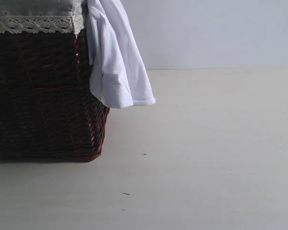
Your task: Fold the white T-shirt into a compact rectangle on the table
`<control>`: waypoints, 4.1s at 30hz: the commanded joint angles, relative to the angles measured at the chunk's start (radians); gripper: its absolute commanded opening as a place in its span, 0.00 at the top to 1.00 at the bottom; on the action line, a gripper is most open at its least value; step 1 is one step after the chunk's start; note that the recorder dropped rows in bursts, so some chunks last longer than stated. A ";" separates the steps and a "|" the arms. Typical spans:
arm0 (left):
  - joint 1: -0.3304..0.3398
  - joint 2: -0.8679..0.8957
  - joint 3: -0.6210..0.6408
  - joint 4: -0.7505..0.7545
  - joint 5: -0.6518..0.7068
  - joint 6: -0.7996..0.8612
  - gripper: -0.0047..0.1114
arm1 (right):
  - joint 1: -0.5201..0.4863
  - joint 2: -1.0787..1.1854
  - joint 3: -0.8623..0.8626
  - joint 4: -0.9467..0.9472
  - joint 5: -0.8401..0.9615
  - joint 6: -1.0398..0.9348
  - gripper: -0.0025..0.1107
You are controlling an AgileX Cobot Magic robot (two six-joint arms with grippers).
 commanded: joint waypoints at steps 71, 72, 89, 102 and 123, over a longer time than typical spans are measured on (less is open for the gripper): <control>-0.066 -0.045 0.094 0.000 -0.114 -0.061 0.96 | 0.402 0.755 -0.540 0.010 0.525 -0.257 0.98; -0.066 -0.045 0.094 0.000 -0.114 -0.061 0.96 | 0.402 0.743 -0.540 0.003 0.546 -0.257 0.98; -0.066 -0.045 0.094 0.000 -0.118 -0.061 0.96 | 0.402 0.627 -0.743 0.001 0.622 -0.256 0.98; -0.066 -0.045 0.094 0.000 -0.118 -0.061 0.96 | 0.402 0.625 -0.998 0.003 0.653 -0.254 0.98; -0.066 -0.045 0.094 0.000 -0.120 -0.065 0.96 | 0.402 0.505 -1.095 0.076 1.076 -0.697 0.98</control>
